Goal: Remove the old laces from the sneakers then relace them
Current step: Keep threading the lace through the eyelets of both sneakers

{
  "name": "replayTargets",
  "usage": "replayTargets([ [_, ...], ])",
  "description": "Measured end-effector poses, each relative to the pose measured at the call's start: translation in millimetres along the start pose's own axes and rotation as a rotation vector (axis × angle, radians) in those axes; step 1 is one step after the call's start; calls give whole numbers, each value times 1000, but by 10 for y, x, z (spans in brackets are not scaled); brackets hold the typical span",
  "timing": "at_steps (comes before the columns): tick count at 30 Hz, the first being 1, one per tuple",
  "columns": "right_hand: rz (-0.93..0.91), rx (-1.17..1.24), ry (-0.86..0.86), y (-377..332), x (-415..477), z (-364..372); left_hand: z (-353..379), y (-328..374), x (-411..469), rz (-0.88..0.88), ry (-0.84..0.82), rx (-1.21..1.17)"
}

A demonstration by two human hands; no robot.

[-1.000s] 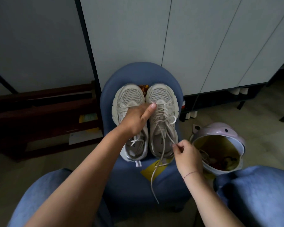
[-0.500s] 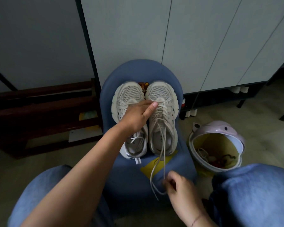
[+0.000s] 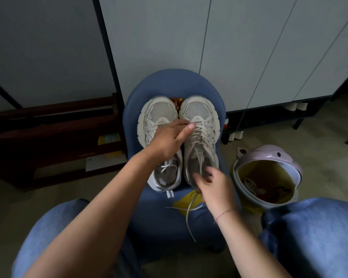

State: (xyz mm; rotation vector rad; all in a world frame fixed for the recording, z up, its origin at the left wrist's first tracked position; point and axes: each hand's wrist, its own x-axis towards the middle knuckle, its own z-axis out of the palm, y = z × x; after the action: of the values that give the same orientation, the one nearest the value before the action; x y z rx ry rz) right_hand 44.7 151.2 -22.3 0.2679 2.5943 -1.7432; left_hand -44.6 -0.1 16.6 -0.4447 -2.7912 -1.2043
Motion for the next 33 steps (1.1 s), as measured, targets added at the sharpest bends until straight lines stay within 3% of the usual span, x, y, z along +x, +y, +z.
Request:
replayTargets([
  [5, 116, 140, -84, 7, 173, 129, 0, -14, 2, 15, 2, 3],
  [10, 20, 64, -104, 249, -217, 21, -6, -23, 5, 5, -3, -21],
  [16, -106, -101, 170, 555, -488, -215, -10, -21, 8, 27, -9, 34],
  [19, -185, -104, 115, 363, -406, -293, -5, -16, 2, 26, -11, 48],
  [26, -455, 52, 175, -395, 8, -500, 9, -28, 4, 32, -2, 90],
  [33, -522, -73, 198, -354, 302, -501, 25, -71, 24, 59, 6, 97],
])
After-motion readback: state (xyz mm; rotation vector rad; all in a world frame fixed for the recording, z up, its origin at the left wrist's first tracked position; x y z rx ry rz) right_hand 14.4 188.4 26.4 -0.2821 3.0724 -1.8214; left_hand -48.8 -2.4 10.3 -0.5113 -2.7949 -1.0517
